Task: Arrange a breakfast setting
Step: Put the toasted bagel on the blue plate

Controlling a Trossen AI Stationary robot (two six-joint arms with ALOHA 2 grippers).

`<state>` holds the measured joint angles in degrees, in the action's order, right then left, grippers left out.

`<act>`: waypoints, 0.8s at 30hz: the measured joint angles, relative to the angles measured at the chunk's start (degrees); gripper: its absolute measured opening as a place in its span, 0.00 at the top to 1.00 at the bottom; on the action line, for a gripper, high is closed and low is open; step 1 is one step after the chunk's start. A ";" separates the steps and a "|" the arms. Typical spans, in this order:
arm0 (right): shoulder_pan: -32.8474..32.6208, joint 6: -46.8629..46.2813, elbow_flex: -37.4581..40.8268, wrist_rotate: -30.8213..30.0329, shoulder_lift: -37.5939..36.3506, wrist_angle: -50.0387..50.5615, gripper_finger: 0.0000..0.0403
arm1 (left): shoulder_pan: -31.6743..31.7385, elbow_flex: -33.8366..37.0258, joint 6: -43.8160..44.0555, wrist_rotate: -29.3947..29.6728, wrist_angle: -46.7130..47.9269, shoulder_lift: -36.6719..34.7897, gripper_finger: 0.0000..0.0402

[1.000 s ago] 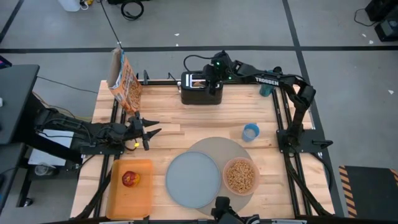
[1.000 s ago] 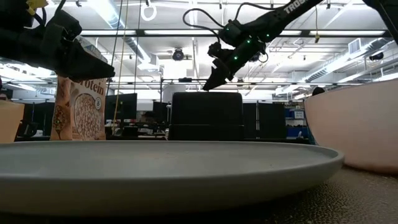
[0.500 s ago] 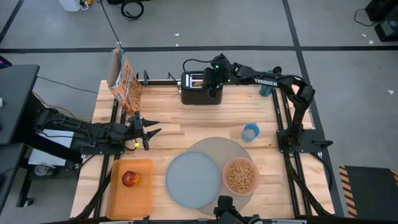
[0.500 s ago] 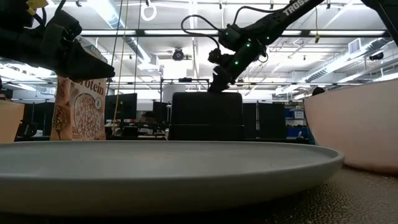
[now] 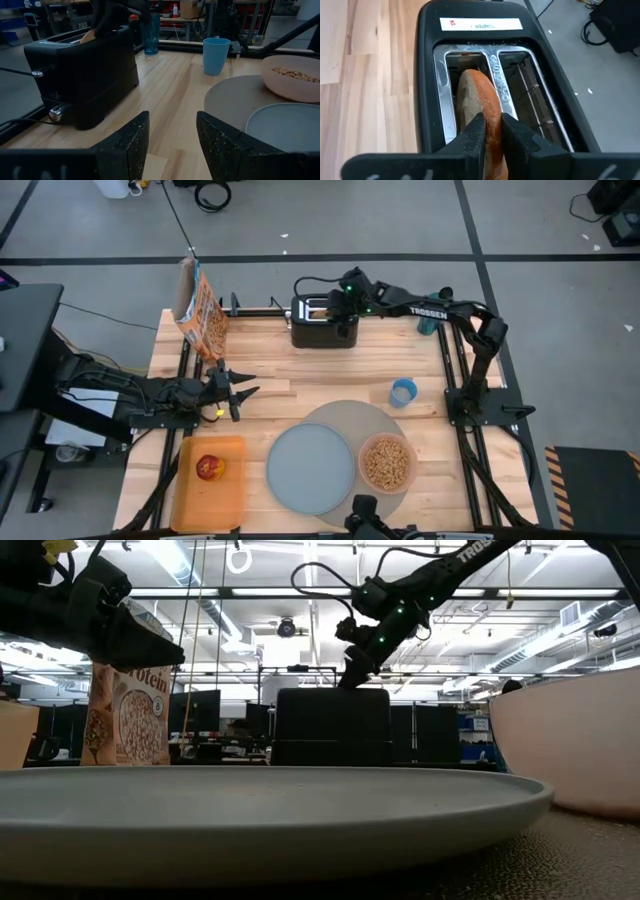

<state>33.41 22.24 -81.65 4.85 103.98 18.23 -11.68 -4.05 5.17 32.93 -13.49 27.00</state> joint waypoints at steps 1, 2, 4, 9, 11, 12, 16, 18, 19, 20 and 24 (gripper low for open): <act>0.00 0.00 0.02 -0.17 -0.29 0.19 0.85 | 0.00 0.00 -0.03 0.01 -0.07 0.00 0.57; 0.00 0.00 0.02 -0.30 -0.56 0.19 0.86 | 0.00 0.00 -0.27 0.00 -0.27 0.00 0.57; -0.02 0.00 0.02 -0.38 -1.28 0.08 0.86 | 0.00 0.00 -1.09 0.00 -1.06 0.00 0.57; -0.42 -0.07 0.02 -0.77 -3.73 -0.25 0.86 | 0.00 0.00 -3.12 -0.02 -3.50 0.00 0.57; -0.94 0.01 0.02 -1.55 -4.88 0.03 0.86 | 0.00 0.00 -3.30 -0.02 -3.74 0.00 0.57; -1.27 0.15 0.02 -2.26 -5.64 0.33 0.86 | 0.00 0.00 -3.30 -0.02 -3.72 0.00 0.57; -2.71 0.91 0.00 -5.13 -9.44 1.55 0.86 | 0.00 0.00 -3.27 -0.02 -3.72 0.00 0.57; -3.63 0.94 0.00 -5.68 -11.65 2.05 0.86 | 0.00 0.00 -3.26 -0.02 -3.72 0.00 0.57; -4.11 0.90 0.00 -5.65 -12.79 2.11 0.86 | 0.00 0.00 -3.28 -0.02 -3.77 0.00 0.57; -4.66 0.69 0.00 -5.52 -13.98 2.10 0.86 | 0.00 0.00 -3.26 -0.02 -3.91 0.00 0.57; -6.98 -2.13 -0.09 -1.08 -17.74 2.00 0.86 | 0.00 0.00 -3.22 -0.02 -4.86 0.00 0.57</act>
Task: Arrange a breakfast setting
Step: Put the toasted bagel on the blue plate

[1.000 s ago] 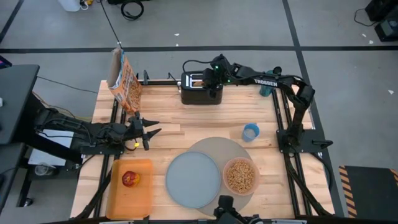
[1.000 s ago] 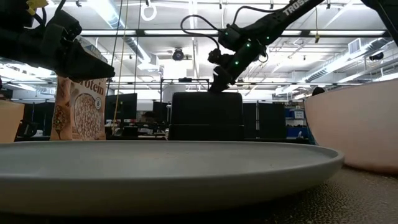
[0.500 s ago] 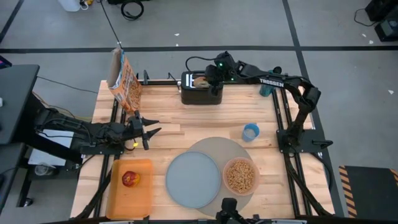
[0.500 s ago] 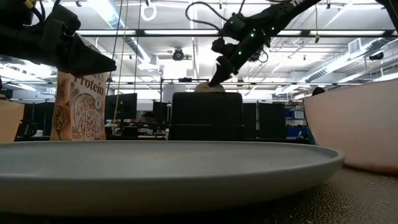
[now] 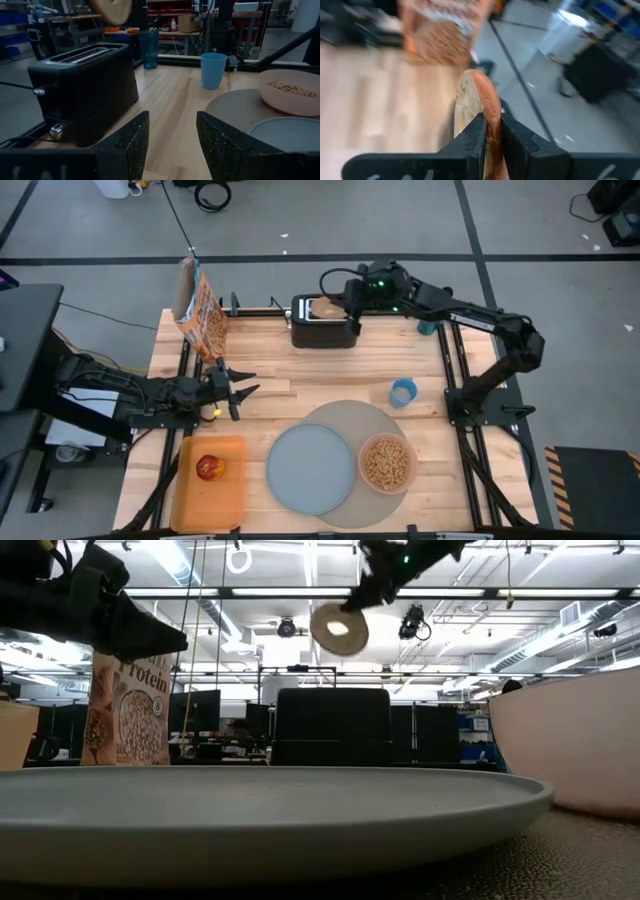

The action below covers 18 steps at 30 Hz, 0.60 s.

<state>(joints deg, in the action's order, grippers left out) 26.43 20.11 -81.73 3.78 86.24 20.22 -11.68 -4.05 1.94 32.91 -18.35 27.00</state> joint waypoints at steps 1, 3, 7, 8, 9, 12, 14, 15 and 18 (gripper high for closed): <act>-0.58 -1.11 0.00 1.83 -0.52 0.03 0.86 | 0.00 0.00 0.00 0.00 -0.23 0.00 0.57; -1.84 -3.70 0.00 5.59 -1.03 0.03 0.86 | 0.00 0.00 0.21 0.00 -0.50 0.00 0.57; -4.82 -9.20 -0.02 11.89 0.34 -0.02 0.86 | 0.00 0.00 0.38 0.00 -0.47 0.00 0.57; -5.75 -10.35 -0.02 13.19 1.29 0.01 0.86 | -0.02 0.00 0.38 0.00 -0.47 0.00 0.57; -6.80 -11.46 -0.02 14.23 2.30 0.02 0.86 | -0.02 0.00 0.38 0.00 -0.47 0.00 0.57; -10.07 -13.91 -0.02 16.44 5.81 0.19 0.86 | -0.04 0.00 0.42 -0.02 -0.47 0.00 0.57; -12.22 -14.69 -0.02 17.74 8.24 0.18 0.86 | -0.07 0.00 0.48 -0.09 -0.47 0.00 0.57; -13.26 -15.18 -0.02 18.48 9.48 0.16 0.86 | -0.07 0.00 0.70 -0.26 -0.47 0.00 0.57; -16.22 -16.90 -0.02 21.33 12.95 0.16 0.86 | -0.07 0.00 1.72 -1.08 -0.41 0.00 0.57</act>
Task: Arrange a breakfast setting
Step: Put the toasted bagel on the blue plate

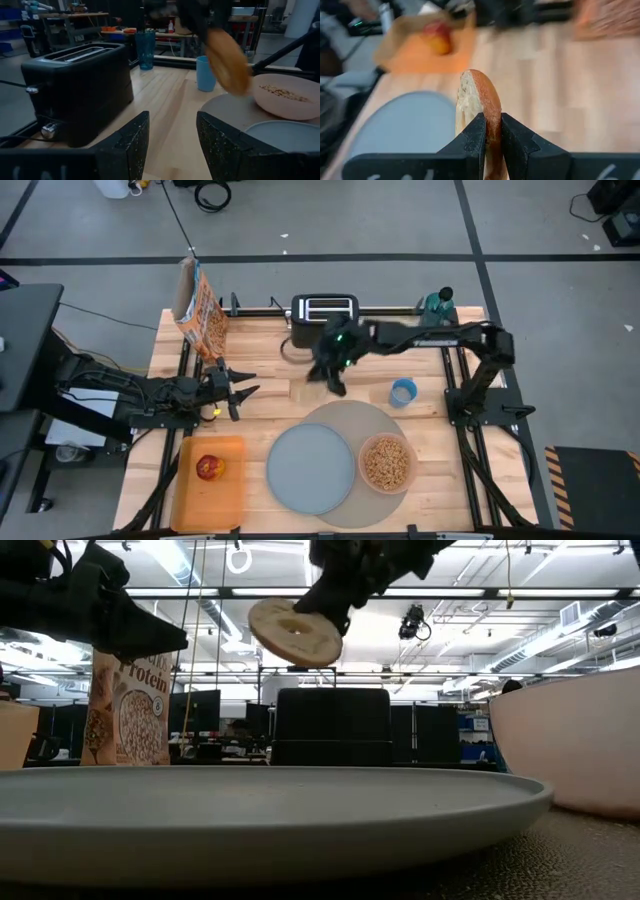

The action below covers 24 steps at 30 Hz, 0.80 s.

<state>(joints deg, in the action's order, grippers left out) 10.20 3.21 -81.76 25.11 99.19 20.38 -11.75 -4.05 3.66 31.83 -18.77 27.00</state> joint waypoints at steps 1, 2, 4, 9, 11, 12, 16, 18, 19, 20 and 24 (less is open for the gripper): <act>-0.99 -0.53 0.00 1.11 1.06 -0.11 0.86 | 0.00 0.00 0.18 -0.47 0.02 0.00 0.57; -1.98 -1.01 0.00 2.14 2.18 -0.17 0.86 | 0.00 0.00 0.24 -0.85 0.04 0.00 0.57; -4.05 -1.90 0.00 3.64 4.49 -0.18 0.86 | 0.00 0.00 0.41 -1.59 0.05 0.00 0.57; -9.02 -4.66 0.02 5.06 9.24 -1.95 0.86 | 0.00 0.00 0.23 -1.70 0.17 0.00 0.57; -10.79 -5.87 0.02 6.05 10.86 -3.24 0.86 | 0.00 0.00 0.22 -1.70 0.26 0.00 0.57; -11.53 -6.61 0.02 7.27 11.63 -4.08 0.86 | 0.00 0.00 0.20 -1.70 0.25 0.00 0.57; -13.95 -9.53 0.01 11.92 14.01 -6.59 0.86 | 0.00 0.00 0.19 -1.70 0.25 0.00 0.57; -14.83 -10.52 0.00 12.48 15.35 -6.61 0.86 | 0.00 0.00 0.19 -1.70 0.24 0.00 0.57; -15.23 -10.92 0.00 12.53 16.06 -6.58 0.86 | 0.00 0.00 0.19 -1.70 0.25 0.00 0.57; -15.56 -11.12 0.00 12.65 16.72 -6.55 0.86 | 0.00 0.00 0.17 -1.70 0.24 0.00 0.57; -16.67 -11.24 0.00 13.96 18.96 -6.15 0.86 | 0.00 0.00 0.17 -1.70 0.24 0.00 0.57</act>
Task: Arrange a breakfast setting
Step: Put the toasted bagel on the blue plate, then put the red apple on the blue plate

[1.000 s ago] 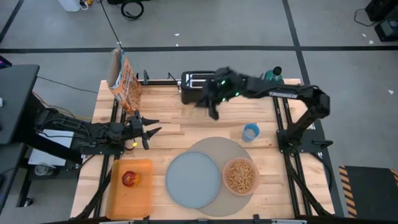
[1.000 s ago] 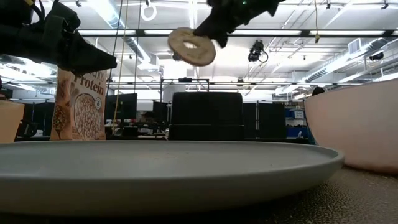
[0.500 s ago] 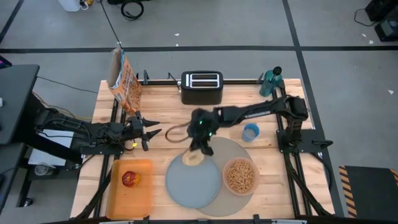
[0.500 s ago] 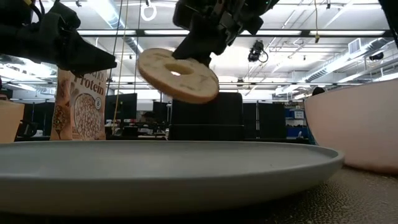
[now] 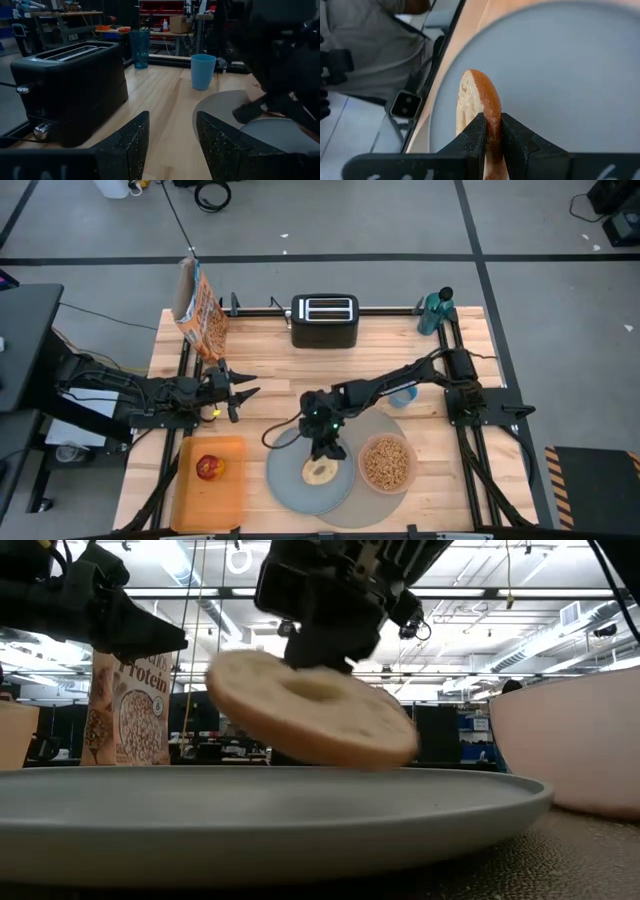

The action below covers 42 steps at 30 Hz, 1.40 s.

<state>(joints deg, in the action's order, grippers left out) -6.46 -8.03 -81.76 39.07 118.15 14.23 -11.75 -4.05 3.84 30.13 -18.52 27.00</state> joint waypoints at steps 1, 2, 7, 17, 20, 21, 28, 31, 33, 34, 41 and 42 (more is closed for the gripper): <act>-0.20 0.03 0.00 0.12 0.44 0.80 0.86 | 0.00 0.00 0.02 0.00 0.02 0.00 0.57; -0.35 0.09 0.00 0.32 0.76 1.52 0.86 | 0.00 0.00 0.02 0.00 0.06 0.00 0.57; -1.21 2.97 0.02 0.86 0.85 6.92 0.86 | 0.00 0.00 0.02 0.00 0.46 -0.02 0.57; -0.93 3.09 0.02 -2.05 0.78 10.24 0.73 | 0.00 0.00 -0.02 0.00 0.42 -0.02 0.57; -0.49 2.72 0.02 -2.05 0.78 10.31 0.67 | -0.02 -0.39 -0.05 -0.15 0.75 0.00 0.57; -0.30 2.22 0.02 -2.01 0.71 10.28 0.65 | -0.04 -0.97 -0.24 -0.86 1.14 0.00 0.57; 0.64 2.57 0.00 -10.75 -6.96 14.27 0.60 | -0.07 -15.70 -1.43 -11.32 18.57 0.45 0.57; 0.56 4.52 0.00 -16.47 -11.34 15.15 0.61 | -0.42 -24.11 0.24 -16.92 31.43 2.70 0.57; 0.08 5.14 0.03 -21.30 -14.34 15.03 0.61 | -1.43 -29.01 2.15 -22.22 40.64 5.02 0.57; -0.19 5.35 0.34 -23.89 -15.82 14.76 0.61 | -2.20 -31.43 4.00 -25.24 44.95 6.51 0.57; -1.56 3.49 4.82 -42.71 -23.47 14.73 0.61 | -12.99 -38.87 29.25 -33.35 67.37 17.40 0.57; -1.70 2.67 5.76 -45.29 -24.35 14.92 0.61 | -15.22 -38.91 33.75 -34.00 69.20 19.20 0.57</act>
<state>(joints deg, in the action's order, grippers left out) -8.16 -5.36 -76.00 -6.22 93.81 29.15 -26.97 -42.96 37.59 -3.87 50.68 46.20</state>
